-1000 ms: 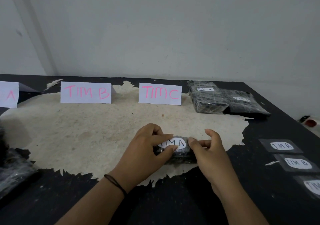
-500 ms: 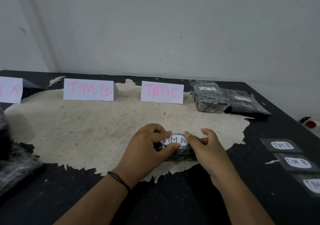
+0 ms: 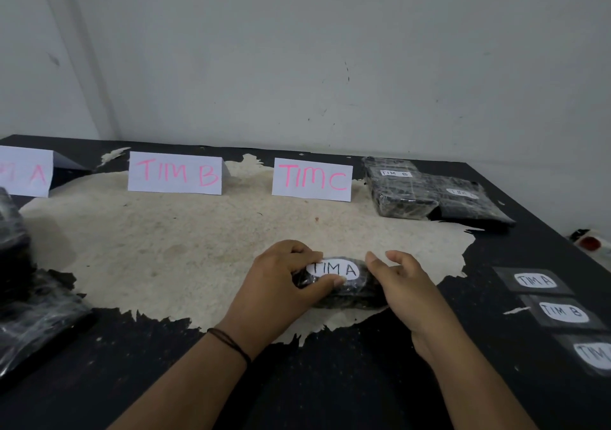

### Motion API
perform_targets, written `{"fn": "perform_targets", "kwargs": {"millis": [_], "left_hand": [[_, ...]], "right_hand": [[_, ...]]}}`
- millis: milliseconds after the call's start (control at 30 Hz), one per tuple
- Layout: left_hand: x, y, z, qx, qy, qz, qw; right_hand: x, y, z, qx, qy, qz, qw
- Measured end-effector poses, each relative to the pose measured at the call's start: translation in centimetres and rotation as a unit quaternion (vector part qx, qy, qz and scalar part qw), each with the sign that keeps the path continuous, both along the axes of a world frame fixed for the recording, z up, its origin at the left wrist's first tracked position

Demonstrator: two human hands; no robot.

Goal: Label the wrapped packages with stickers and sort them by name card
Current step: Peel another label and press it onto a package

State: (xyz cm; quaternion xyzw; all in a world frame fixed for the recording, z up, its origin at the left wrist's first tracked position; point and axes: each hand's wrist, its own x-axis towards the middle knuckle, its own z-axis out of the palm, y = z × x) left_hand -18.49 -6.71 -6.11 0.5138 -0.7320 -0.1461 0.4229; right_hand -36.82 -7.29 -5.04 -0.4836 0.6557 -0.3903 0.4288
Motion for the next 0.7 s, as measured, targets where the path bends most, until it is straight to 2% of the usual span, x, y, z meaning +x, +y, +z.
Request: {"fn": "perform_targets", "kwargs": {"millis": [133, 267, 400, 567, 700], "left_hand": [[0.6, 0.0, 0.0, 0.001, 0.001, -0.011, 1.0], [1.0, 0.0, 0.1, -0.039, -0.002, -0.018, 0.999], [1.2, -0.1, 0.0, -0.064, -0.009, -0.025, 0.998], [1.9, -0.3, -0.3, -0.024, -0.059, -0.044, 0.997], [2.5, -0.4, 0.0, 0.053, -0.054, -0.049, 0.996]], "right_hand": [[0.1, 0.9, -0.4, -0.037, -0.006, 0.017, 0.999], [0.3, 1.5, -0.7, -0.091, -0.075, 0.026, 0.993], [0.1, 1.2, -1.1, -0.094, -0.099, 0.075, 0.988], [-0.3, 1.1, -1.1, -0.09, -0.113, 0.111, 0.983], [-0.5, 1.1, -1.3, -0.075, -0.079, 0.129, 0.986]]}}
